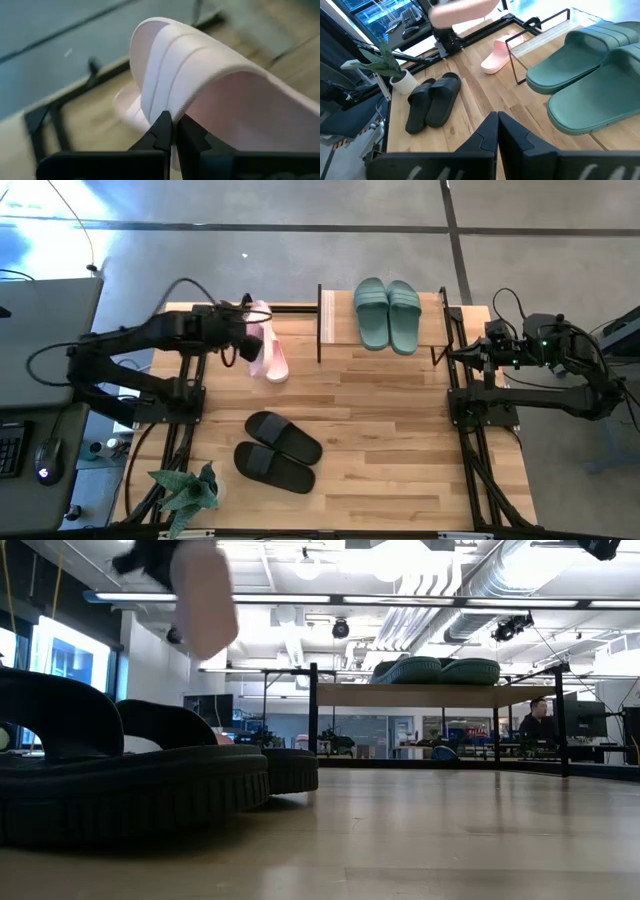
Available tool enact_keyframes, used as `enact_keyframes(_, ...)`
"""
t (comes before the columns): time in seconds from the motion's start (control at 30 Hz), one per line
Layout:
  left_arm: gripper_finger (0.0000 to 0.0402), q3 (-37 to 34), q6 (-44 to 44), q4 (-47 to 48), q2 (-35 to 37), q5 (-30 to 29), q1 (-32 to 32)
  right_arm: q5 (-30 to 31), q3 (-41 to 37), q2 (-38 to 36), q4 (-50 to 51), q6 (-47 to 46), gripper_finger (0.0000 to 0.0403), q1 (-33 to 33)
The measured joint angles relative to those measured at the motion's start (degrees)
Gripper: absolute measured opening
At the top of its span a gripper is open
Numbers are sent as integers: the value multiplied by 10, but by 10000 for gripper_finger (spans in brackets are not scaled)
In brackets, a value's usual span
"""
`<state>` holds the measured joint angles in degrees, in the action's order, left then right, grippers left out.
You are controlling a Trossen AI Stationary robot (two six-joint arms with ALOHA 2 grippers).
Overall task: Pick and place slides into the shelf
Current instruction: Put the left pink slide under the shelf
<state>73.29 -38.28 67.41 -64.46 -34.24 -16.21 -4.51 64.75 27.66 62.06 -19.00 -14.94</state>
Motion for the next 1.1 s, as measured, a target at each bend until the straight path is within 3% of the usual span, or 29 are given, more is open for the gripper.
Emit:
enact_keyframes(0.17, 1, 92, 86, -100, -4, -4, 64, 0, 0, 0, 0, 0, 2, 0)
enact_keyframes(0.37, 1, 124, 222, -278, -33, -1, 137, 0, 0, 0, 0, 0, 2, 0)
enact_keyframes(0.67, 0, 124, 316, -410, -186, -37, 220, 0, 0, 0, 0, 0, 2, 0)
enact_keyframes(0.9, 0, 164, 322, -418, -348, -89, 259, 0, 0, 0, 0, 0, 2, 0)
enact_keyframes(1.1, 0, 264, 308, -333, -468, -87, 265, 0, 0, 0, 0, 0, 2, 0)
